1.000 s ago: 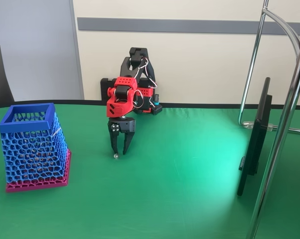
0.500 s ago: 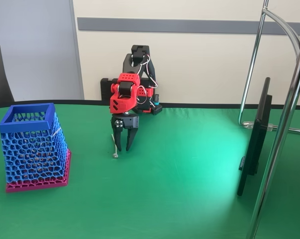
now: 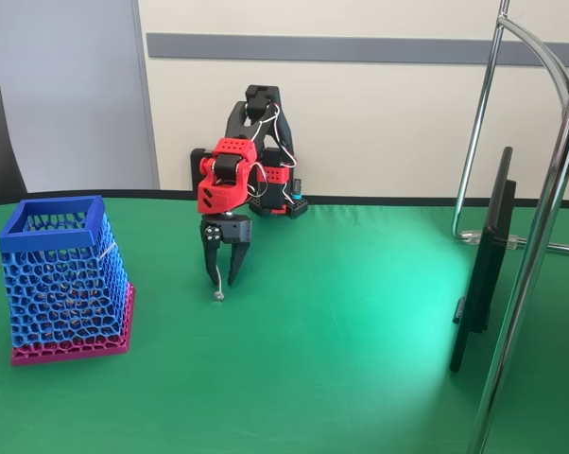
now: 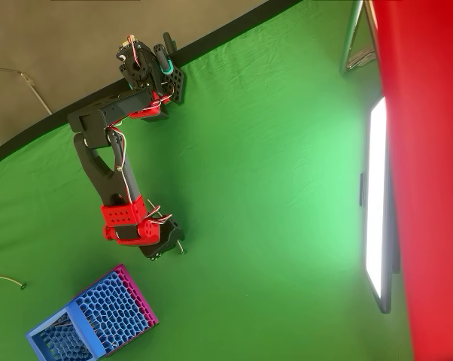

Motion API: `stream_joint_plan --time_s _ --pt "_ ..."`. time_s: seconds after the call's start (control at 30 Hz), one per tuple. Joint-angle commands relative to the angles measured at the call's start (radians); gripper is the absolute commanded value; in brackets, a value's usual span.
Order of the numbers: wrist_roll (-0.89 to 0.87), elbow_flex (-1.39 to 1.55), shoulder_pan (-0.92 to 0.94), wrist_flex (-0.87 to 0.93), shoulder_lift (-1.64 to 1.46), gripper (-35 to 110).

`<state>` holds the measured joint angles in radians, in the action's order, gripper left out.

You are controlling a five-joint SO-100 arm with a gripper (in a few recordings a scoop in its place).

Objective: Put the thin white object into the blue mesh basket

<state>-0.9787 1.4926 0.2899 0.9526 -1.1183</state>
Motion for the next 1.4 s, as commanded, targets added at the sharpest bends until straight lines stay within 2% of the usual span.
stream_joint_plan --time_s 0.0,1.37 --pt "0.008 -0.051 0.002 -0.009 0.003 15" --pt "0.006 -0.196 0.012 0.038 0.137 13"
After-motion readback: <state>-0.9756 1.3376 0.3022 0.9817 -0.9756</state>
